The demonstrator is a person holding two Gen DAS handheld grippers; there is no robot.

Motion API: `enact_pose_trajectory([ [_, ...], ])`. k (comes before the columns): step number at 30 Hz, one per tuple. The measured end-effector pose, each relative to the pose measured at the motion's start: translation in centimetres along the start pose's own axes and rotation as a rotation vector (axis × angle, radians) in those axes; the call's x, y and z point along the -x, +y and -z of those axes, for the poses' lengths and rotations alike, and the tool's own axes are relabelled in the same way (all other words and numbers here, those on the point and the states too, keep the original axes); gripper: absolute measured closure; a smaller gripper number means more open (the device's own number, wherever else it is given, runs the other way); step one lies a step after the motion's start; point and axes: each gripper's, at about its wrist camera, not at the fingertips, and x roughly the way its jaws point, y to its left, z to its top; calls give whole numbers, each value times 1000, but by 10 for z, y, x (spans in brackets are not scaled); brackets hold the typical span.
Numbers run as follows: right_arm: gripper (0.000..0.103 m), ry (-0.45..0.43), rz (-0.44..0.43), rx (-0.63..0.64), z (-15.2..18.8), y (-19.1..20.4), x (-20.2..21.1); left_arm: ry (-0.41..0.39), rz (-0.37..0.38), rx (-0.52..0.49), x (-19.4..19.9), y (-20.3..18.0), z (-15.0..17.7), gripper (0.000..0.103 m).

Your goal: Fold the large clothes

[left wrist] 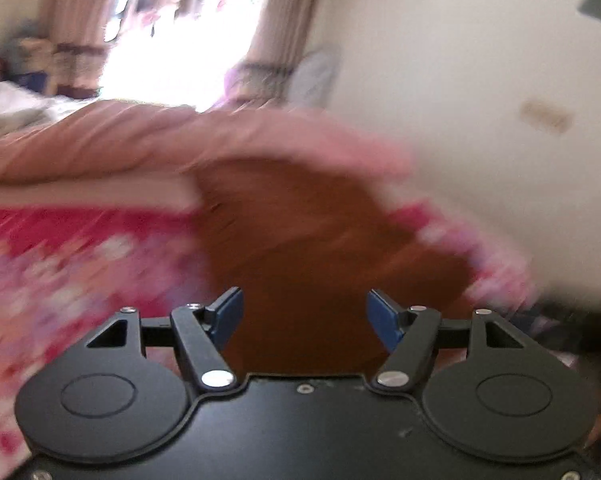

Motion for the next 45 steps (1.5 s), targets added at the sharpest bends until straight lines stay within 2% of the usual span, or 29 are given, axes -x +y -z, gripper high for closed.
enact_pose_trajectory([
  [4,31,39,-76,-128,1,3,-25,76,-26,20,-14,19,30,34],
  [10,28,35,-69,-225,-10,4,-56,117,-13,31,-55,14,36,34],
  [14,25,50,-31,-221,-17,7,-74,125,-24,64,-72,14,39,36],
  [16,52,56,-19,-214,-16,7,-80,128,-21,90,-73,14,38,39],
  [18,66,40,-22,-179,-18,11,-76,127,-17,115,-71,14,36,39],
  [22,76,-33,-60,-134,-32,22,-50,97,3,129,-55,6,23,37],
  [25,77,-126,-71,-100,-48,24,-22,87,9,141,-51,-1,15,36],
  [26,77,-162,-51,-97,-52,19,-13,91,7,143,-53,-2,14,31],
  [28,77,-209,-8,-120,-56,-1,-6,107,55,179,-59,-2,16,31],
  [30,78,-165,13,-158,-55,-31,-12,127,37,175,-68,-8,18,33],
  [33,78,-77,96,-189,-36,-65,-37,160,3,158,-85,-11,29,32],
  [35,78,-69,73,-258,-21,-85,-45,174,0,158,-91,-6,36,32],
  [37,78,-81,46,-255,-14,-89,-46,168,11,165,-89,-1,39,32],
  [41,75,-76,55,-221,-15,-83,-44,196,4,159,-82,-3,37,32],
  [44,64,-69,47,-212,-17,-80,-36,204,15,129,-59,-1,34,35],
  [45,56,-72,47,-216,-18,-81,-31,197,19,113,-49,2,35,35],
])
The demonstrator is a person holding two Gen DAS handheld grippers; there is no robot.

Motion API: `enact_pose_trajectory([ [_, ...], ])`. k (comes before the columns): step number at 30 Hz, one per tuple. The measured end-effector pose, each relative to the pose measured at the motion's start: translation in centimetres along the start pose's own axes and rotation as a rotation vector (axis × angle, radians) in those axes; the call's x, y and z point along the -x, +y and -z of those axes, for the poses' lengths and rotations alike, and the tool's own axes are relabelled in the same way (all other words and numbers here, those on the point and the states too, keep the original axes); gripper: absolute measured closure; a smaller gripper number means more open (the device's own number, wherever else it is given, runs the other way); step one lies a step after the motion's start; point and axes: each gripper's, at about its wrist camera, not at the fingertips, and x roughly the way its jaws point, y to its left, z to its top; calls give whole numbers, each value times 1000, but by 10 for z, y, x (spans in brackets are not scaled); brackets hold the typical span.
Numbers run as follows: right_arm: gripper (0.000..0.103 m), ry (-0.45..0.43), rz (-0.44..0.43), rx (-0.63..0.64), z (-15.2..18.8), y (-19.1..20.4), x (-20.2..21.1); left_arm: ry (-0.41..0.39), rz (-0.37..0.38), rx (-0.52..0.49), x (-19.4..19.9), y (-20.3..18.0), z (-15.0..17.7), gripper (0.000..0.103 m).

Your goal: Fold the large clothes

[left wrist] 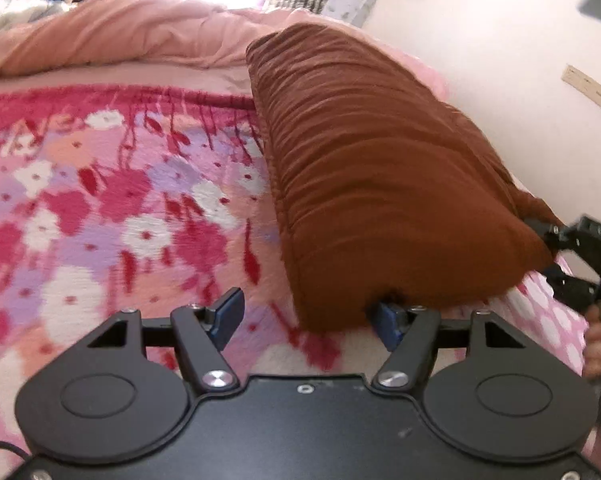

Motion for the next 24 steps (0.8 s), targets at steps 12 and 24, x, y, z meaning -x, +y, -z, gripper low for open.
enact_pose_trajectory([
  [12,55,-161,26,332,-18,68,52,-187,103,57,48,-12,-53,36],
  [24,82,-30,128,393,3,59,7,-82,82,-32,-25,-50,-43,36],
])
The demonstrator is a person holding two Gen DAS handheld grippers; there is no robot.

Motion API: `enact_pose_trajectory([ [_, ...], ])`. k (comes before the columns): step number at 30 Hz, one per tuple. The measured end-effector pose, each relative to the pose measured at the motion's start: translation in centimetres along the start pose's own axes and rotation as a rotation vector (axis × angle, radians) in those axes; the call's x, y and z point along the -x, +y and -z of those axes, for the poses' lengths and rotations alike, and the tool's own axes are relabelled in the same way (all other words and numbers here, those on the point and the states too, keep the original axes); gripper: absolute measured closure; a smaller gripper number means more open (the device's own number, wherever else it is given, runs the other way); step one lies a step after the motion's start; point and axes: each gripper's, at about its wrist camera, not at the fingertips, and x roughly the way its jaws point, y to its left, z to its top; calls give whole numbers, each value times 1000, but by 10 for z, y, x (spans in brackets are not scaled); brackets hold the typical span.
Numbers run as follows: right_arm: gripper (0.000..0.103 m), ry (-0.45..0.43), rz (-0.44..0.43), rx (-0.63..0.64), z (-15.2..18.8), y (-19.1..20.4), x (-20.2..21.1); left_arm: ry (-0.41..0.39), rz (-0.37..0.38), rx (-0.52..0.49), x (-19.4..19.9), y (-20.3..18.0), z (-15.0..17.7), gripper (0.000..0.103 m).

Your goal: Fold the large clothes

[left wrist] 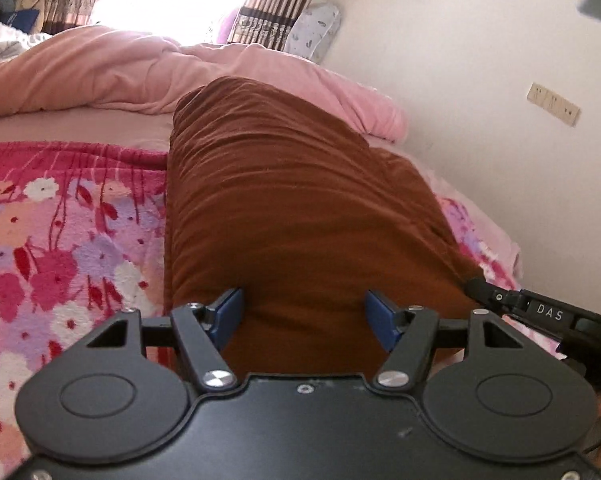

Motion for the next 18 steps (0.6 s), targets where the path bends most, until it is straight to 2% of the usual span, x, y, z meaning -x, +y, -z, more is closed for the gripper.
enact_pose_trajectory([
  [3,87,-3,3,-7,9,-5,-1,-3,-15,-26,-2,-1,4,35],
  [14,86,5,-12,-9,10,-7,2,5,-22,-21,-5,0,1,35],
  [17,79,8,-29,1,4,-5,5,7,-15,-20,4,1,-7,33],
  [18,71,7,-42,3,0,-5,7,-3,-11,-19,9,5,-12,33],
])
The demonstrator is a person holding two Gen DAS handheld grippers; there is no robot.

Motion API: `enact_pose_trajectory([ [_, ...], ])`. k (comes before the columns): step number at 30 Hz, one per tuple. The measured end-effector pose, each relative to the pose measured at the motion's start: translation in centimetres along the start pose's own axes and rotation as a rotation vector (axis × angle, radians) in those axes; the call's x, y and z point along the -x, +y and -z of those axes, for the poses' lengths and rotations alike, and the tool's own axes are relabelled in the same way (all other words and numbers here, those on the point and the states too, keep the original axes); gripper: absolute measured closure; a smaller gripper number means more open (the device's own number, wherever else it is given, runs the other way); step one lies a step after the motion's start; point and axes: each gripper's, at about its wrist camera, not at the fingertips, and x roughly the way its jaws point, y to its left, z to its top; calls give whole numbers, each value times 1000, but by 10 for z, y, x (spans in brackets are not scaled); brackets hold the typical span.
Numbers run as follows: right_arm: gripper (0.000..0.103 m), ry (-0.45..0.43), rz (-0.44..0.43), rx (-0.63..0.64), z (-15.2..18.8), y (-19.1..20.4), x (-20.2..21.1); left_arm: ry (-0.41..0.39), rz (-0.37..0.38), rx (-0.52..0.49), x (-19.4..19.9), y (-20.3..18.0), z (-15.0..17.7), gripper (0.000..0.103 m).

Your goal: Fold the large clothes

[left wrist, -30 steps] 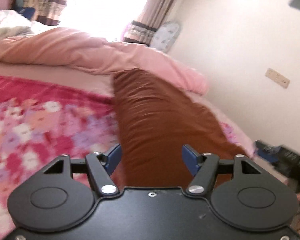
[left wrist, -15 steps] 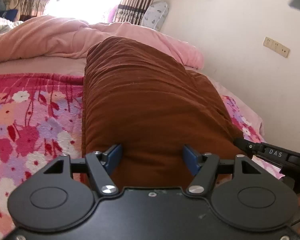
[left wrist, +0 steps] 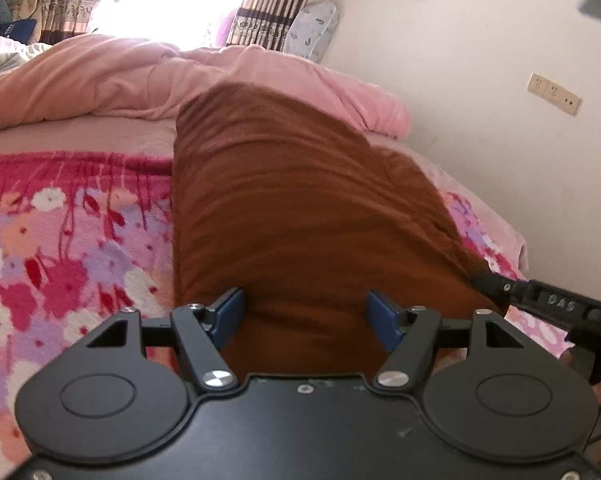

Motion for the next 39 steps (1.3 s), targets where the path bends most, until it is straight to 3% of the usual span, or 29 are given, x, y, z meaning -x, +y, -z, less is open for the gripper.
enact_pose_trajectory([
  [4,34,-38,-69,15,-31,1,6,-70,-60,4,8,26,-26,33],
  [6,29,-75,-42,27,-53,-1,0,-74,-105,51,-2,50,-41,33],
  [10,28,-41,-52,-6,-92,-13,-40,-29,-99,223,-39,98,-63,33],
  [13,28,80,-108,-96,-107,-24,-85,19,-56,309,-72,114,-71,33],
  [17,30,214,-106,-214,-107,-29,-134,33,24,424,-99,128,-72,33],
  [18,38,226,-107,-247,-104,-30,-139,33,27,435,-101,127,-73,33],
  [19,72,227,-121,-264,-102,-30,-141,29,27,437,-102,126,-74,33],
  [20,91,231,-139,-262,-102,-28,-142,27,26,431,-102,124,-75,33],
  [24,95,109,-155,-216,-118,-18,-114,16,16,376,-98,111,-80,33],
  [26,95,135,-130,-254,-118,-26,-121,24,1,368,-104,108,-77,31],
  [29,95,221,-5,-220,-97,-33,-149,34,-28,342,-113,102,-72,31],
  [33,83,218,-15,-277,-82,-42,-152,20,-73,301,-96,96,-75,33],
  [37,44,154,-69,-281,-93,-37,-100,-25,-72,187,-42,86,-63,33],
  [39,33,92,-96,-244,-85,-34,-57,-19,-47,142,-16,78,-43,33],
])
